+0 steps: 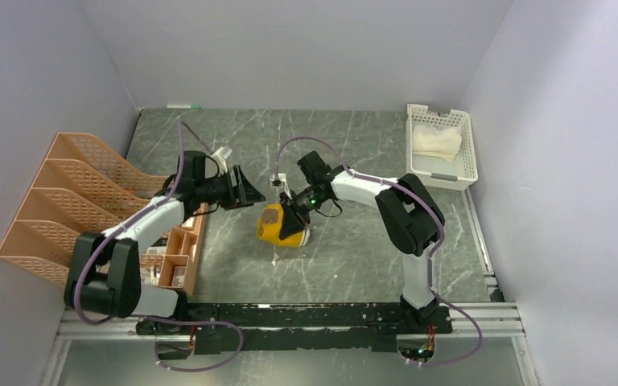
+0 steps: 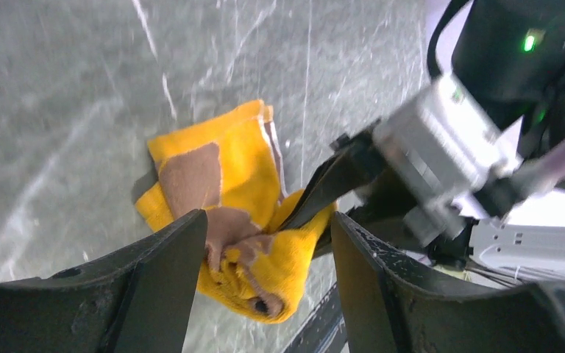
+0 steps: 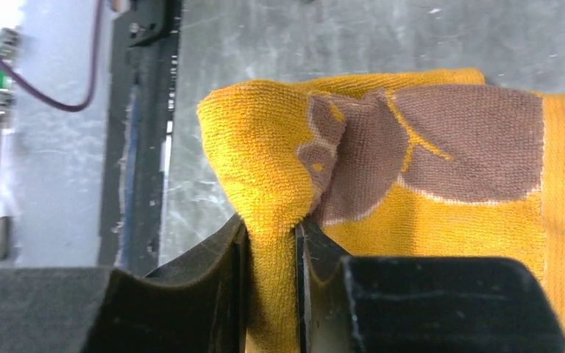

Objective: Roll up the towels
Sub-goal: Roll the towel at the center of the board.

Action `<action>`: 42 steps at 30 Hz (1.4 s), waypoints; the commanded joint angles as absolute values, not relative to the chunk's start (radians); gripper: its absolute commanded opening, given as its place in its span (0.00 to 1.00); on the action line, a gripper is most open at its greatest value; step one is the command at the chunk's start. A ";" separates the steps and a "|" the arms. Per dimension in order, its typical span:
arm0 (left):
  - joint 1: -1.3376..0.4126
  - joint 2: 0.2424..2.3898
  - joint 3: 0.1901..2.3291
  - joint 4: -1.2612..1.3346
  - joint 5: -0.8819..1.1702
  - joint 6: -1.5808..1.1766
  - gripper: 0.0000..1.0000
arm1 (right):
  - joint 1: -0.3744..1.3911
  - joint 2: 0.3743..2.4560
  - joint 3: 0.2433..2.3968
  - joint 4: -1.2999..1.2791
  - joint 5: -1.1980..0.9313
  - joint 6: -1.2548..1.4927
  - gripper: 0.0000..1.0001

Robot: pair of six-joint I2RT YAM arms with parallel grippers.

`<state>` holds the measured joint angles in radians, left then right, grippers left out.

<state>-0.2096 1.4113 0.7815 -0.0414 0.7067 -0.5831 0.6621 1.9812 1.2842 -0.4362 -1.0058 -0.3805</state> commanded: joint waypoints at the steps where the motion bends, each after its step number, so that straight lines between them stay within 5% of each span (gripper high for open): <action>1: -0.207 1.303 0.664 -0.077 0.699 -0.598 0.73 | 0.624 2.075 1.305 -0.503 -1.240 -0.334 0.00; 6: -0.225 1.171 0.537 -0.116 0.674 -0.611 0.74 | 0.615 2.223 1.411 -0.696 -1.291 -0.447 0.00; 14: -0.296 1.045 0.425 -0.108 0.612 -0.704 0.74 | 0.617 2.230 1.393 -0.485 -1.155 -0.203 0.00; 20: -0.497 1.127 0.442 -0.086 0.446 -0.744 0.75 | 0.618 2.263 1.430 -0.485 -1.054 -0.130 0.00; 31: -0.491 1.242 0.478 -0.035 0.294 -0.703 0.77 | 0.618 2.207 1.400 -0.511 -1.062 -0.152 0.00; 42: -0.480 1.364 0.490 0.142 0.404 -0.717 0.79 | 0.618 2.200 1.377 -0.508 -1.054 -0.152 0.00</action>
